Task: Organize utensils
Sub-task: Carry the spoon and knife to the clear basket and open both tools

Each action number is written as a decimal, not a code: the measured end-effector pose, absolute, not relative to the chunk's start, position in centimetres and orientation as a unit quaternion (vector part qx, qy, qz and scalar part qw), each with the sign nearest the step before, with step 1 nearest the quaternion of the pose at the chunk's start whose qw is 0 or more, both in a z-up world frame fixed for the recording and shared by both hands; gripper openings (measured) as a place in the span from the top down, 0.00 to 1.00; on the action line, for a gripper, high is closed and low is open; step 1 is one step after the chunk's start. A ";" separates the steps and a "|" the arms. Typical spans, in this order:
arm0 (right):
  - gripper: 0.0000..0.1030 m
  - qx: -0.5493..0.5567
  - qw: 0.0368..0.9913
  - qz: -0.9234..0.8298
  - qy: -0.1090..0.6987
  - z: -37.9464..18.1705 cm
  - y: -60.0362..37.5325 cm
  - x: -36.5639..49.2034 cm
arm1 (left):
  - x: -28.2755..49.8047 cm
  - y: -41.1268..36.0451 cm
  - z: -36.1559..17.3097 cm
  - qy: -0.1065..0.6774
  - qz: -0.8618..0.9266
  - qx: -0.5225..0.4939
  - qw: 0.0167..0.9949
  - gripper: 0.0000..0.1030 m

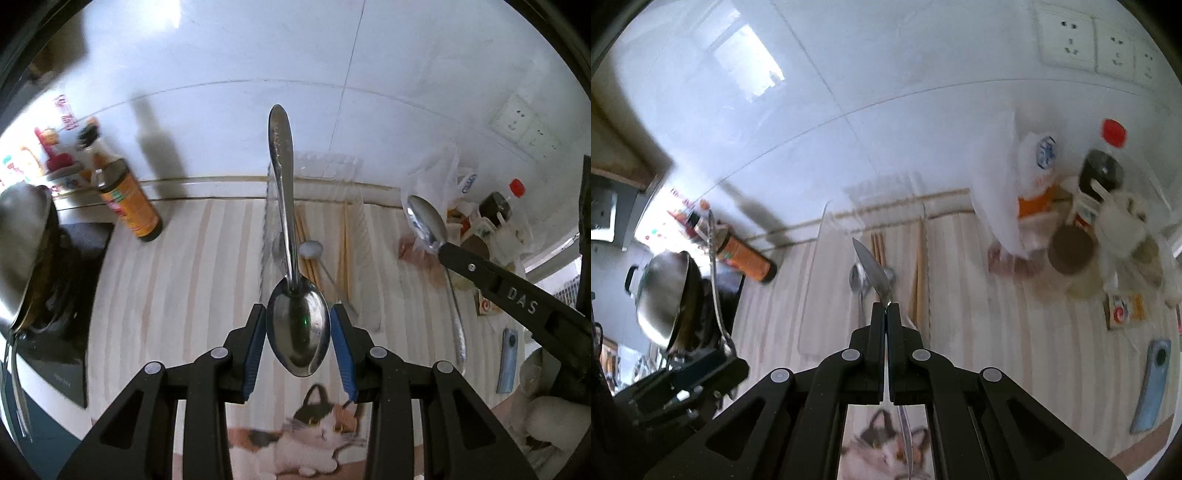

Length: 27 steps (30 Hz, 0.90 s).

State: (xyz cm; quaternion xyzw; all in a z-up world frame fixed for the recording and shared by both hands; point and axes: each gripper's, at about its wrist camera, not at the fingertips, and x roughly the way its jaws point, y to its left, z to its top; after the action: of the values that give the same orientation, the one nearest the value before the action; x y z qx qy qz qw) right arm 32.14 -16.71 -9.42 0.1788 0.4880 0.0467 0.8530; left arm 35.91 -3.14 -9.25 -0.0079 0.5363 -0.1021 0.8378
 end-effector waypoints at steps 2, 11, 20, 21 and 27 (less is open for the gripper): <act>0.99 0.191 0.846 0.041 0.497 -10.1 -16.6 34.3 | 37.7 -3.5 -10.3 0.553 -0.113 -0.015 0.825 0.69; 0.99 0.252 0.808 0.021 0.532 -15.3 -16.8 40.8 | 44.1 -4.3 -14.7 0.608 -0.139 -0.050 0.780 0.68; 0.64 0.218 0.802 0.001 0.556 -17.5 -16.5 42.4 | 43.7 -2.8 -14.0 0.565 -0.060 0.024 0.823 0.29; 0.62 0.202 0.808 -0.007 0.554 -17.3 -16.5 41.9 | 43.2 -2.6 -13.8 0.551 -0.045 0.041 0.832 0.29; 0.26 0.100 0.836 -0.064 0.537 -16.3 -15.5 37.5 | 40.0 -1.0 -13.8 0.507 -0.019 0.077 0.858 0.03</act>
State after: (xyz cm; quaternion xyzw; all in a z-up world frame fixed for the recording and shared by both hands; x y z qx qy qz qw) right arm 37.47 -15.48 -16.32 0.0996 0.5365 -0.0638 0.8356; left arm 40.00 -0.97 -13.82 0.0771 0.5075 -0.0193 0.8580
